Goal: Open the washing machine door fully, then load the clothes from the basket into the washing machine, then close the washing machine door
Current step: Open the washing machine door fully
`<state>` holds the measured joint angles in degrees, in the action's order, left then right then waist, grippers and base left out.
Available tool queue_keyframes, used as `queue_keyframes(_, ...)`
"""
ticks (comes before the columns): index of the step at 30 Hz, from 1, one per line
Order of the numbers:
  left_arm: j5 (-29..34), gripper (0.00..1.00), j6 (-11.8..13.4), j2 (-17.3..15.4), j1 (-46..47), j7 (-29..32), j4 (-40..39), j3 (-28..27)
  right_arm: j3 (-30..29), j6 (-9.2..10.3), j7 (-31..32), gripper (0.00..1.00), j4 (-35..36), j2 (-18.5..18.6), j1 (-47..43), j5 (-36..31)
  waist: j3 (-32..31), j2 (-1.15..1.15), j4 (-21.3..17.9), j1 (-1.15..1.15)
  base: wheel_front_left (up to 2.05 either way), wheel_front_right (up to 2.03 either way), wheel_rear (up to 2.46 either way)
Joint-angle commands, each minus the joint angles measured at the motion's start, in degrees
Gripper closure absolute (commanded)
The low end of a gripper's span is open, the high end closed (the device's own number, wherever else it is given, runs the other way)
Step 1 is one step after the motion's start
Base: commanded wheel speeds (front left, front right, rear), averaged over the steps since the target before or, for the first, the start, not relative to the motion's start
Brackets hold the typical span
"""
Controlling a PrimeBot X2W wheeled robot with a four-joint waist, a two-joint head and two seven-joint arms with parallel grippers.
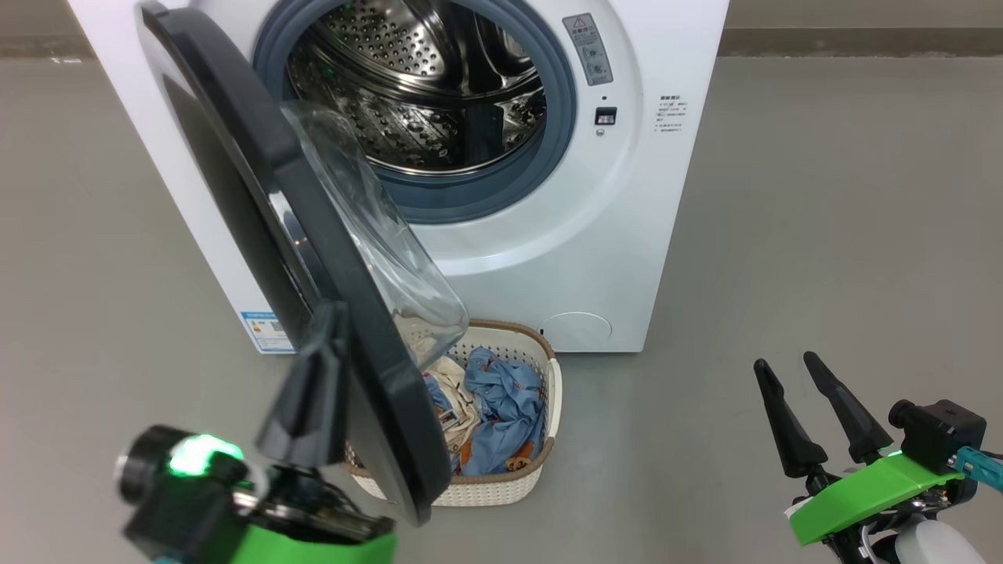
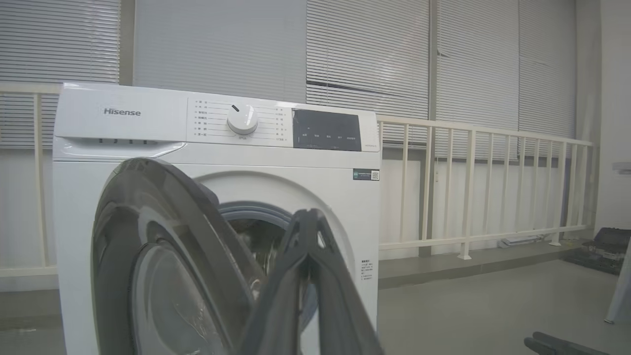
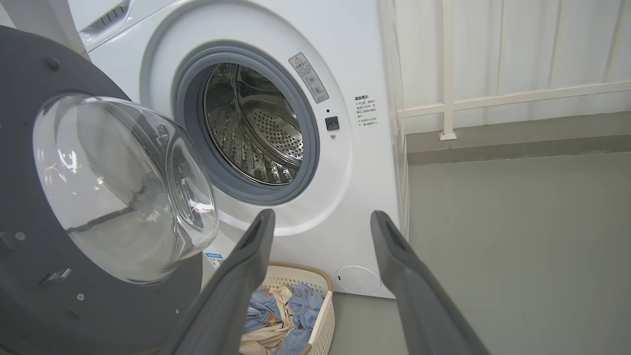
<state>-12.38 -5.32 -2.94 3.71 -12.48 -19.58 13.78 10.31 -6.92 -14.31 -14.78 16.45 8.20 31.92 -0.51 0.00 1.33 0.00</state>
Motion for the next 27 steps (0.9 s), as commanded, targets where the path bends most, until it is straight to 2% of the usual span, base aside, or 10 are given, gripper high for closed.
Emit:
queue_keyframes(1, -0.4, 1.00, -0.3, -0.2, 2.4, 0.6, -2.0, -0.3, 1.0, -0.57, -0.7, 0.00, 1.6, 0.5, 1.7, 0.2, 0.1, 0.00, -0.2, 0.00, 0.00, 0.00, 0.00)
queue_keyframes(6, -2.1, 1.00, -0.4, -0.1, 2.6, 1.6, -0.2, 3.4, 1.5, -0.57, -0.7, 0.00, 1.6, 0.2, 1.9, 0.3, 0.2, 0.00, -0.9, 0.00, 0.00, 0.00, 0.00)
queue_keyframes(13, -5.1, 1.00, -0.5, 0.0, 1.9, 1.2, 6.5, 6.9, 2.1, -0.57, -0.7, 0.00, 1.5, -0.1, 2.1, 0.5, 0.9, 0.00, -2.9, 0.00, 0.00, 0.00, 0.00)
queue_keyframes(27, -11.5, 1.00, 0.1, 0.0, 3.1, -0.6, 20.4, 8.7, 2.2, -0.57, -0.7, 0.00, 1.4, -0.4, 2.9, 0.1, 2.7, 0.00, -5.0, 0.00, 0.00, 0.00, 0.00)
